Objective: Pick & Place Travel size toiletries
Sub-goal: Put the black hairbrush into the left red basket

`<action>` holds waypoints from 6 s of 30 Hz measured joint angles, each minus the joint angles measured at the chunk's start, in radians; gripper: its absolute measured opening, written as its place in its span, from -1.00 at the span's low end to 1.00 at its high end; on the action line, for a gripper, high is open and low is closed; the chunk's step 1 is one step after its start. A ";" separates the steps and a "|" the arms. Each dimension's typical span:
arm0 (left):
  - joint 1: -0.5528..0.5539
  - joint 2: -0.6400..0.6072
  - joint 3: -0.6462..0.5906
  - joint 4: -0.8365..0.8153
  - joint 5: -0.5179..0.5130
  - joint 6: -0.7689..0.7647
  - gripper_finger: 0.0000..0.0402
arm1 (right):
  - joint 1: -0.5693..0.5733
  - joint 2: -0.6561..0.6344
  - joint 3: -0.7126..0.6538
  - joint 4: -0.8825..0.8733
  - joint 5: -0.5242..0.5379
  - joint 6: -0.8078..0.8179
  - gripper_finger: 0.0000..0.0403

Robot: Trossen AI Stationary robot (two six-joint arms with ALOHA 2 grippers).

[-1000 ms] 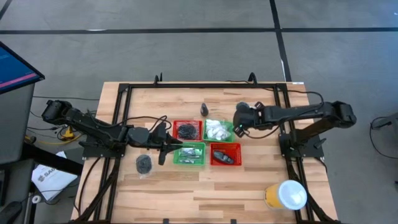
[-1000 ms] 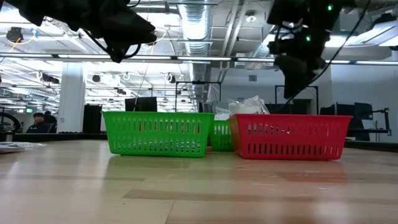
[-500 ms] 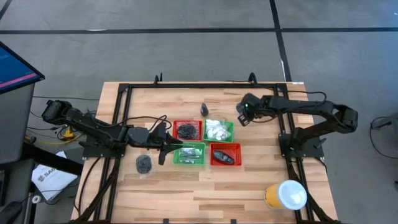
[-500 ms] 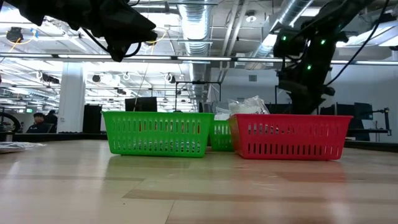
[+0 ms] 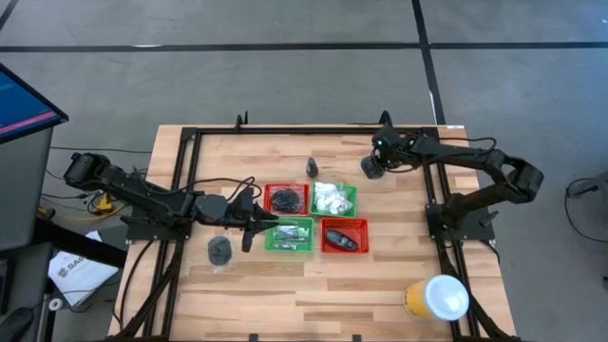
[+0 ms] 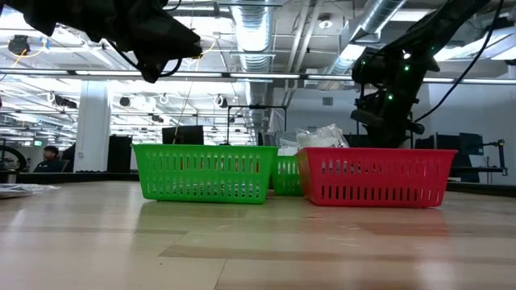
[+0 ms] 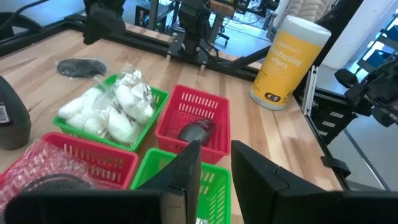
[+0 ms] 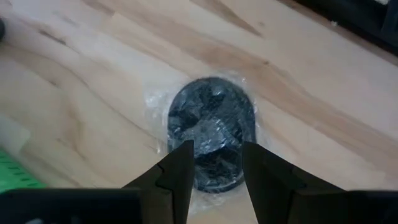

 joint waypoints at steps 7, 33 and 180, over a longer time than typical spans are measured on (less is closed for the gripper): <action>0.000 0.000 -0.008 0.009 0.000 0.000 -0.60 | -0.038 0.090 0.002 0.065 -0.002 -0.029 -0.37; 0.000 0.000 -0.008 0.011 0.000 0.000 -0.60 | -0.103 0.279 0.003 0.230 -0.044 -0.094 -0.14; 0.079 0.491 0.206 0.651 -0.095 0.126 -0.12 | 1.047 0.262 0.418 0.755 1.080 -0.401 -1.00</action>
